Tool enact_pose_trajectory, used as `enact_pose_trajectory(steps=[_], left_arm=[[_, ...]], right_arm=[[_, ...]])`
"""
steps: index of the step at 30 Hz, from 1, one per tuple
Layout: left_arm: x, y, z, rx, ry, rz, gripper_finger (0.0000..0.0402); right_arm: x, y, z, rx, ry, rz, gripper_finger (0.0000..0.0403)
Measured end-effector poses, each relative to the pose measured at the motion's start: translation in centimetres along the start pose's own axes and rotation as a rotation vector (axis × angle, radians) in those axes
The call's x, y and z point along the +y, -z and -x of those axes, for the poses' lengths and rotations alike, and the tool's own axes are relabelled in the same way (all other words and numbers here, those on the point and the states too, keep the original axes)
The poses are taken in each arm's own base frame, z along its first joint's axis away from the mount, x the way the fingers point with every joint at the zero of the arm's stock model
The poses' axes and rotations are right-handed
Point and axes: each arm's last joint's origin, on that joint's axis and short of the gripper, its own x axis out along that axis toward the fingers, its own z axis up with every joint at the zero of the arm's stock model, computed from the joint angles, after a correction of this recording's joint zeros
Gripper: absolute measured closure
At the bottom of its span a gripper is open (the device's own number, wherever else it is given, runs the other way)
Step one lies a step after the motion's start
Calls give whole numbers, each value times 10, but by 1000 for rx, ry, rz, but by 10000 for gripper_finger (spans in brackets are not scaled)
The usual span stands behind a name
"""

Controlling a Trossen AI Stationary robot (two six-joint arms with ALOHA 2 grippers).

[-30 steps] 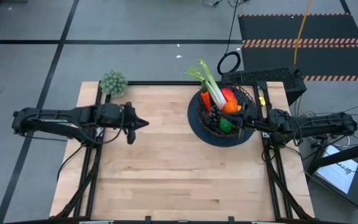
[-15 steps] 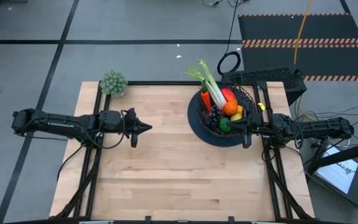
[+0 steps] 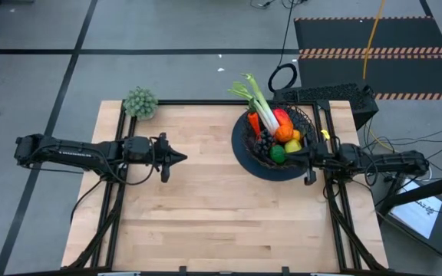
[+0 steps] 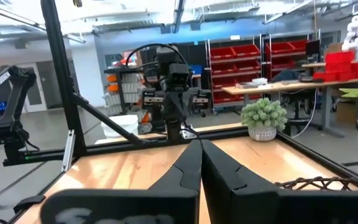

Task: Build produce basket
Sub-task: Return to Home Position

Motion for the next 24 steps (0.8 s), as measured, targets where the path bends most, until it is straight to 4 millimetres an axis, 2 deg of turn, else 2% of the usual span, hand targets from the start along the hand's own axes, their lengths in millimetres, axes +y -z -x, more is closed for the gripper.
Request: enact_pose_trajectory(steps=[3, 10, 20, 24], left_arm=[[0, -2, 0, -16, 4, 1, 398], [-1, -3, 0, -27, 6, -2, 398], [-1, -4, 4, -35, 8, -6, 398], [-1, -5, 7, -45, 10, -1, 395]], right_arm=[[-1, 4, 4, -26, -4, 12, 403], [-1, -2, 13, -117, -12, 11, 403], [-1, 1, 12, -84, -4, 85, 403], [-2, 9, 12, -6, 3, 84, 403]])
